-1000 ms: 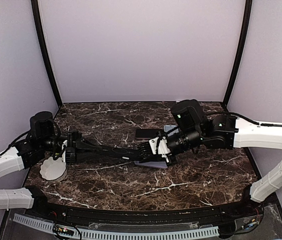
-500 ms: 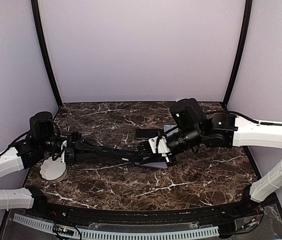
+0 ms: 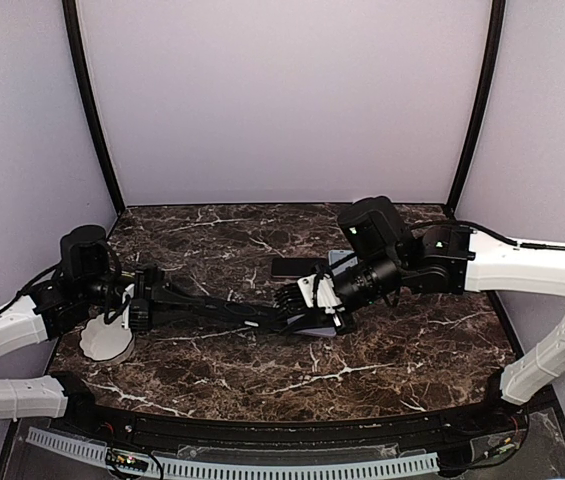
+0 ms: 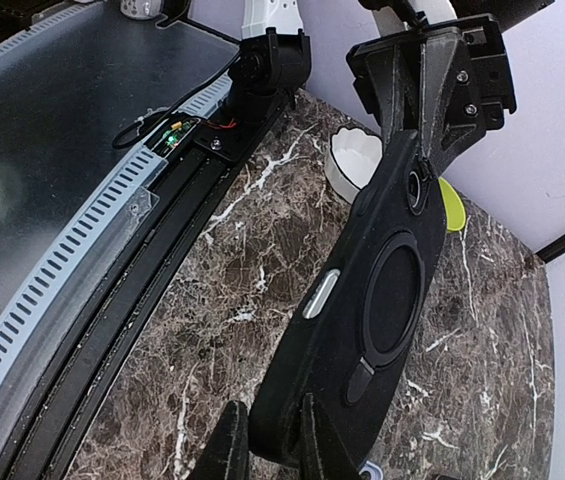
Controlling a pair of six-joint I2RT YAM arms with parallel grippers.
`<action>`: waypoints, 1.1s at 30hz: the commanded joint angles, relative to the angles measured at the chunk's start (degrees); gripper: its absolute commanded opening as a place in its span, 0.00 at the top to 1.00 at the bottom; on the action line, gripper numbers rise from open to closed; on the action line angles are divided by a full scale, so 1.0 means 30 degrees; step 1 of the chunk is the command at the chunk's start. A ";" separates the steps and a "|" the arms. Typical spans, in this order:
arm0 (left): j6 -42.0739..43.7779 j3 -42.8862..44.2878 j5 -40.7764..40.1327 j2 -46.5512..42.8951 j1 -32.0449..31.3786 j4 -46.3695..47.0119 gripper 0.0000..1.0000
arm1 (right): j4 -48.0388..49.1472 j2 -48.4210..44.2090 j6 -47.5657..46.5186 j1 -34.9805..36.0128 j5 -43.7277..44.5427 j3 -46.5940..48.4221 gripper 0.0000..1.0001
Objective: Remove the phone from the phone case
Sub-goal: Remove the top right corner of the phone case from itself.
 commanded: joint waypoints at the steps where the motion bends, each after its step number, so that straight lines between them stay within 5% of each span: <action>1: 0.0715 0.0170 0.0676 -0.0540 -0.0318 0.2110 1.00 | -0.0884 0.0490 0.0236 0.0277 -0.1905 0.0586 0.98; 33: 0.0833 0.0149 0.0541 -0.0384 -0.0758 0.2462 1.00 | -0.2429 0.1548 0.0317 0.0277 -0.2407 0.1506 1.00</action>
